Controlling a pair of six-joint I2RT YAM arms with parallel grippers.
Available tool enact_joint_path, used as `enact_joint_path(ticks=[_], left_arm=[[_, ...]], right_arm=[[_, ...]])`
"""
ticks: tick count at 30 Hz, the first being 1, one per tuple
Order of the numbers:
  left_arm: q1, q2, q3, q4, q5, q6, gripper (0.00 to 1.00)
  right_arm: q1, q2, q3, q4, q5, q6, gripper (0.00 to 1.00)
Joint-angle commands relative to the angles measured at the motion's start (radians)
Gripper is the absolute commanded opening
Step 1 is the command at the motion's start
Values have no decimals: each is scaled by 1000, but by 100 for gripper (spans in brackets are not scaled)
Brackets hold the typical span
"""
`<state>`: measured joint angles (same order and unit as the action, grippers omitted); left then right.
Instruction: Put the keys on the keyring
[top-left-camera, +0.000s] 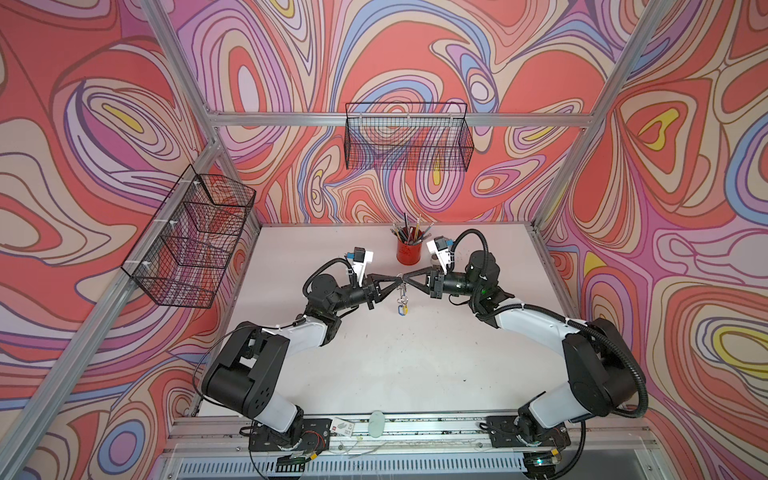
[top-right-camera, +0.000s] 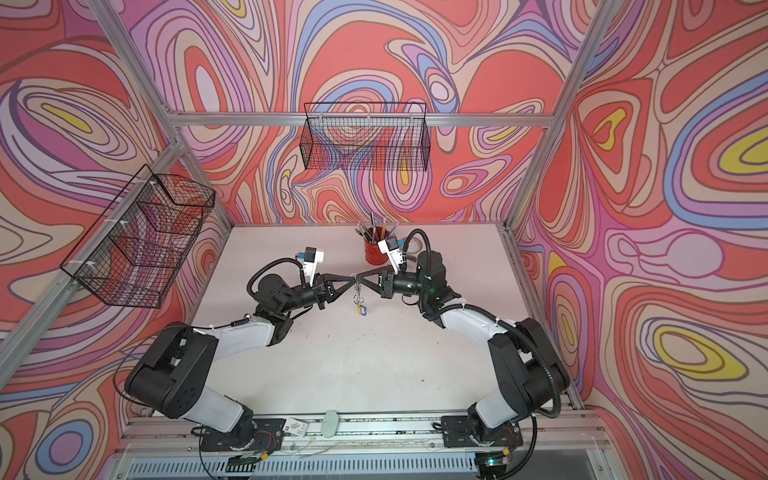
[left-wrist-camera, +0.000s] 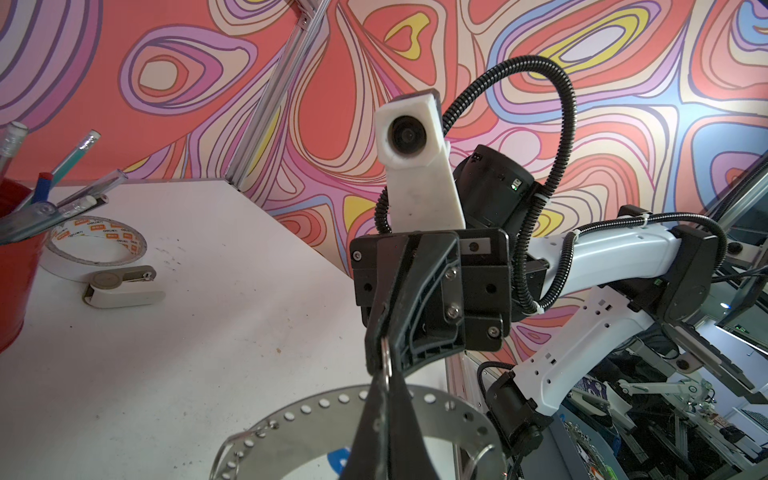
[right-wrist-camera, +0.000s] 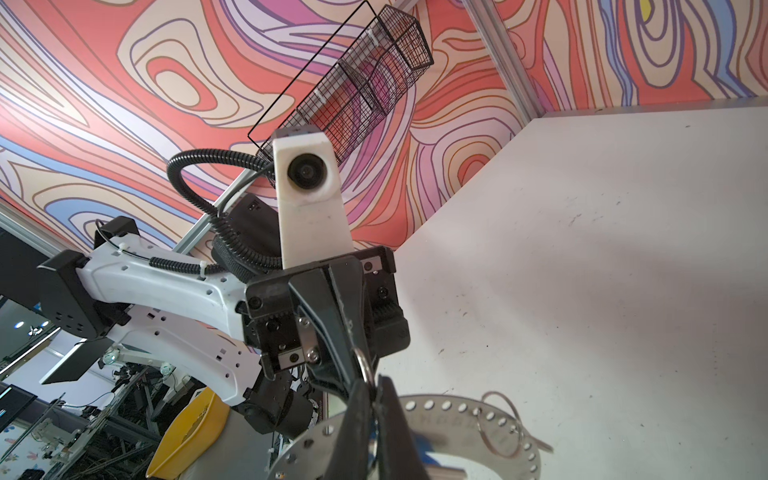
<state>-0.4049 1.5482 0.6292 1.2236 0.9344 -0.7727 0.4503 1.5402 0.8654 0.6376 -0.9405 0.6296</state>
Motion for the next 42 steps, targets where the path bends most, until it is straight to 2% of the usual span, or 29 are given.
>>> enact_joint_path(ticks=[1, 10, 15, 18, 22, 25, 27, 30, 35, 38, 42], left_arm=[[-5, 0, 30, 45, 2, 17, 0], [-3, -51, 27, -87, -3, 82, 0], [-5, -83, 29, -200, -22, 129, 1], [-2, -102, 31, -257, -22, 145, 7], [18, -133, 22, -339, -9, 144, 22], [32, -186, 26, -480, 17, 198, 31], [37, -231, 52, -648, 36, 275, 38], [46, -300, 124, -979, 40, 476, 47], [49, -329, 302, -1532, 32, 942, 51], [47, -299, 415, -1744, -30, 1165, 48], [29, -239, 540, -1890, -79, 1362, 46]], right_arm=[[8, 14, 18, 11, -32, 1, 0], [8, -7, 20, -56, -3, -66, 0], [8, -3, 24, -48, -9, -60, 0], [9, -10, 22, -59, 2, -83, 0], [8, -34, 21, -104, 24, -150, 0], [8, -52, 24, -154, 44, -218, 0], [8, -59, 24, -177, 51, -254, 0], [8, -73, 22, -211, 53, -306, 0], [8, -96, 21, -287, 65, -420, 0], [9, -122, -4, -282, 61, -493, 0], [10, -164, -46, -235, 59, -538, 0]])
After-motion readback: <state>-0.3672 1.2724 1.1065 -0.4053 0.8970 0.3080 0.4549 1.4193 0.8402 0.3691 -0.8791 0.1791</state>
